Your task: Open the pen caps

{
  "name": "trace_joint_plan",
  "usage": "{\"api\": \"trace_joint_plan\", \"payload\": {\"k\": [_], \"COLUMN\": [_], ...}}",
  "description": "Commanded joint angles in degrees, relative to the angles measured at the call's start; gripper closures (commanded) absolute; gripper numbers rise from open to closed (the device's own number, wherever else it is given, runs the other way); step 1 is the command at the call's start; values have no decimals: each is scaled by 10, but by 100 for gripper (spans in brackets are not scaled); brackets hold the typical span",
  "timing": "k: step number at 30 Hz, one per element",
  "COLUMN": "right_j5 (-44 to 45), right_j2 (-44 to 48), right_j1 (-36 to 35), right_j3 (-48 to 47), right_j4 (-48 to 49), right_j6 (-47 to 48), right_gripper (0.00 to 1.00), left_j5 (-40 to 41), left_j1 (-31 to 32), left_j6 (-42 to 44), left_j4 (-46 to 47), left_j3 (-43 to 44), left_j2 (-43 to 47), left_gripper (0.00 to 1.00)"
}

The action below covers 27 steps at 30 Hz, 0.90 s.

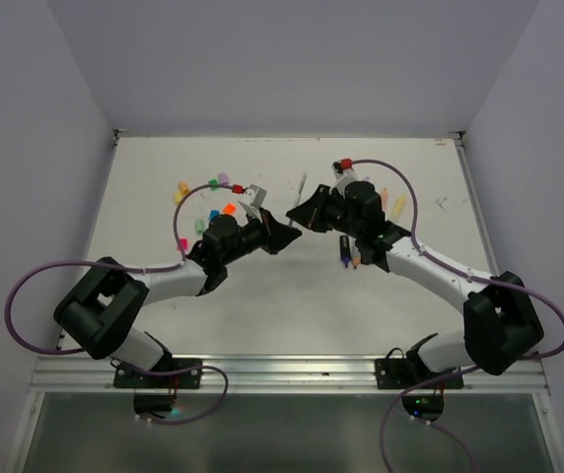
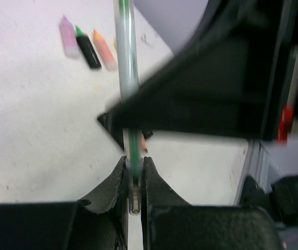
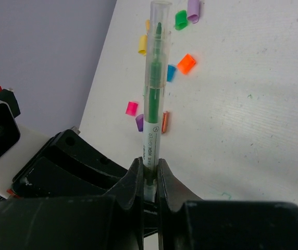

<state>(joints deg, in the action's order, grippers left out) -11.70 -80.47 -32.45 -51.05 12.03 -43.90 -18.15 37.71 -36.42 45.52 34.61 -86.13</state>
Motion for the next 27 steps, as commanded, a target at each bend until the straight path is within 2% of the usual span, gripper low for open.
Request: {"api": "trace_joint_plan", "payload": {"k": [1, 7, 10, 13, 14, 18, 20, 23, 27], "right_j5": [229, 199, 167, 143, 130, 120, 120, 134, 130], "right_j2": [36, 60, 53, 48, 48, 35, 12, -17, -38], "right_j1": [114, 160, 161, 160, 160, 154, 137, 97, 54], "right_j3": [-5, 24, 10, -20, -20, -53, -72, -96, -84], "right_j4": [122, 149, 124, 48, 15, -118, -223, -312, -351], "right_j6": [55, 52, 59, 73, 75, 124, 142, 181, 196], "right_gripper": [100, 100, 100, 100, 100, 100, 100, 100, 100], "left_j5": [-71, -117, -96, -25, 25, 139, 179, 222, 278], "left_j1": [10, 9, 7, 3, 3, 0, -3, -9, -17], "left_j6": [26, 2, 12, 28, 33, 26, 14, -14, -28], "left_j4": [-45, 16, -23, -124, -153, -292, -311, -336, -369], "left_j3": [-46, -69, -57, -25, -16, 29, 36, 32, 27], "left_j2": [21, 18, 17, 14, 12, -6, -14, -14, -9], "left_gripper": [100, 100, 100, 100, 100, 100, 100, 100, 100]}}
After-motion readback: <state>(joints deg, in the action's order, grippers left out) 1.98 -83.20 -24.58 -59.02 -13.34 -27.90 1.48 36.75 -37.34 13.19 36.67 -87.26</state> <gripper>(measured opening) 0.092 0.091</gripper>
